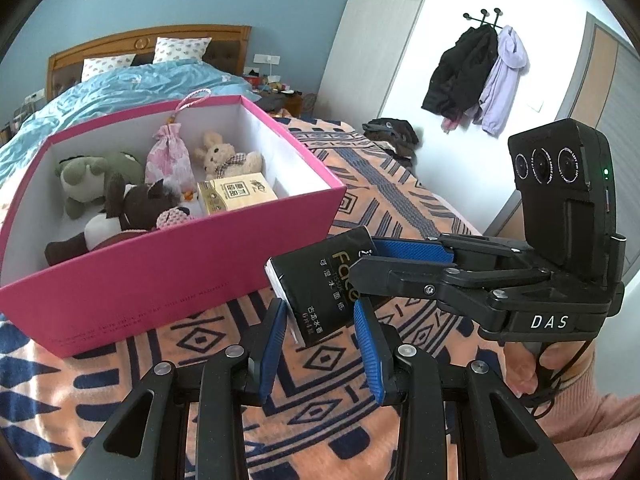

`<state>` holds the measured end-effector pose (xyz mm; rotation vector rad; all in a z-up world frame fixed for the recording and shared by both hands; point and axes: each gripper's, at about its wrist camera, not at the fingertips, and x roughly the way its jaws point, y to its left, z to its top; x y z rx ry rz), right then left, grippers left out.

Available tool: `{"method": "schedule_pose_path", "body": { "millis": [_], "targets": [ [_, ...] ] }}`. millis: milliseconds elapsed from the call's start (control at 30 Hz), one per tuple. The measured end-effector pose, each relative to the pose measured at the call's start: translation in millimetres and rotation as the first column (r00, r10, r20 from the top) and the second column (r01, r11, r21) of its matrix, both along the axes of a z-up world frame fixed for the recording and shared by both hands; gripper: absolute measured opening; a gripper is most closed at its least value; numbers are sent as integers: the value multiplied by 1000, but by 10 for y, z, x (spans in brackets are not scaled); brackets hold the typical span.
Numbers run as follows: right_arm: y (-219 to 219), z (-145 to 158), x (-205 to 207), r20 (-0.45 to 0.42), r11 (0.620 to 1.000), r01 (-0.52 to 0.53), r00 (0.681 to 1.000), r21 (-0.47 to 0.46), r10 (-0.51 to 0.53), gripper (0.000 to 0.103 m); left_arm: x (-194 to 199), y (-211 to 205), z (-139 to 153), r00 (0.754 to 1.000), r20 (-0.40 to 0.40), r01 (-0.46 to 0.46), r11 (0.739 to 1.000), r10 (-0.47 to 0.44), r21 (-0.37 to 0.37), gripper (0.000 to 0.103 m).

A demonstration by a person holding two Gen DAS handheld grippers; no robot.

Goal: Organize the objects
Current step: 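Carry the black tissue pack over the pink box and lower it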

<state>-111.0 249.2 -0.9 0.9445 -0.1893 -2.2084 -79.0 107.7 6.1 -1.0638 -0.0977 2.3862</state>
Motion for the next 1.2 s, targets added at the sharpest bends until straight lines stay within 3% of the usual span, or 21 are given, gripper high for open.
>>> {"method": "schedule_pose_path", "body": {
  "millis": [1200],
  "targets": [
    [-52,286,-156,-84,1000,-6,996,-2,6,38,-219,-50,248,997,-70,-27,1000,26,-7,35]
  ]
}}
